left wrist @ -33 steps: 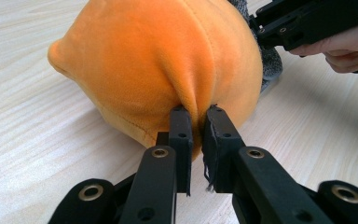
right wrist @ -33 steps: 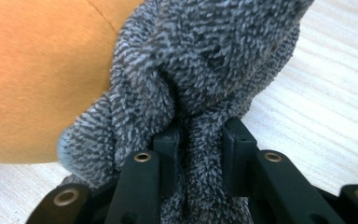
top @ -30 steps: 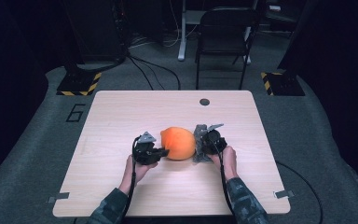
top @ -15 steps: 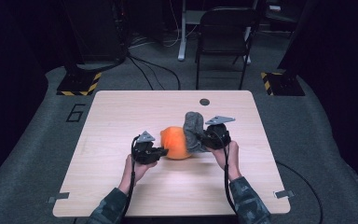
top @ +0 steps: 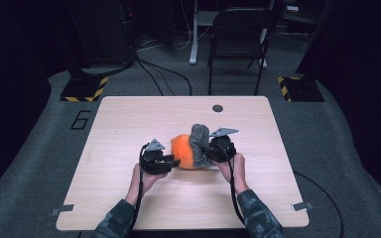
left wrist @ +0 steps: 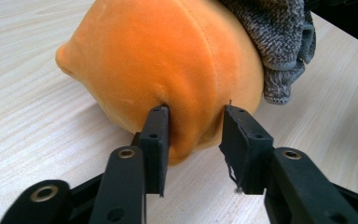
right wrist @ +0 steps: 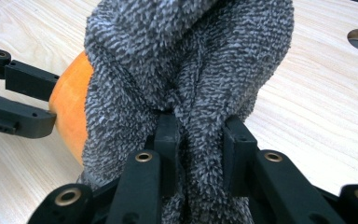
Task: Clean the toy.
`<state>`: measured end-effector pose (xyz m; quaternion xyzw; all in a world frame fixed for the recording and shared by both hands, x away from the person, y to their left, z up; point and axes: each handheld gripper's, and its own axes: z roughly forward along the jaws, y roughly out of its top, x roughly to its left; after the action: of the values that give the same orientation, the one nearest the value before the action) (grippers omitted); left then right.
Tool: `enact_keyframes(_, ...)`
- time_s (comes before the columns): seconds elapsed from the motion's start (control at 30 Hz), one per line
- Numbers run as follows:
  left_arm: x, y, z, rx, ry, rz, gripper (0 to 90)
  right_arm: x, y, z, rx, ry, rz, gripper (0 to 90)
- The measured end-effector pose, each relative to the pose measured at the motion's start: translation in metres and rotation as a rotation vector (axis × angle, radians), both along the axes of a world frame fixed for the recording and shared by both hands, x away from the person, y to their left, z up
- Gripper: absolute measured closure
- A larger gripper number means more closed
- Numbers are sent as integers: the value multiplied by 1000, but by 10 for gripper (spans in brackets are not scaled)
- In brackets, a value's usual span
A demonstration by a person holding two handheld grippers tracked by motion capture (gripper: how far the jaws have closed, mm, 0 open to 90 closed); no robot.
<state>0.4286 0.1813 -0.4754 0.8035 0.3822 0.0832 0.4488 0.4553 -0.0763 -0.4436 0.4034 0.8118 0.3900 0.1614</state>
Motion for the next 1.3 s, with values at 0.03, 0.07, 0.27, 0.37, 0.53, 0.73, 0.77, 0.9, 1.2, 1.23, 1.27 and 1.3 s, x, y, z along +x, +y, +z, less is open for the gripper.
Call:
enact_keyframes(0.03,0,0,0,3,-2,1,592,0,0,0,3,1,1,714)
enact_keyframes(0.07,-1,-1,1,28,-15,1,574,1,0,-1,3,-4,1,714)
enact_keyframes(0.27,-1,0,3,81,-10,-12,560,2,0,-1,-1,-5,-3,714)
enact_keyframes(0.37,-2,-1,3,104,-7,-3,545,2,0,-1,-2,-7,-8,714)
enact_keyframes(0.53,-1,-4,0,134,-11,-9,529,2,0,-1,-2,-9,-8,713)
enact_keyframes(0.73,-2,-13,-7,176,-38,-11,686,0,3,-1,-6,-12,-9,714)
enact_keyframes(0.77,-2,-13,-7,176,-38,-11,740,0,3,-1,-6,-12,-9,714)
enact_keyframes(0.9,-5,-15,-5,156,-54,-10,813,-2,2,3,0,-32,-10,722)
enact_keyframes(1.2,-9,-9,10,-8,-6,-29,826,-18,12,25,52,-66,59,726)
enact_keyframes(1.23,-10,-8,13,-25,-3,-38,827,-23,18,27,52,-70,75,725)
enact_keyframes(1.27,-11,-8,14,-25,-12,-37,828,-24,20,28,54,-76,84,724)
enact_keyframes(1.3,-11,-8,13,-26,-11,-37,828,-26,23,28,48,-78,89,724)
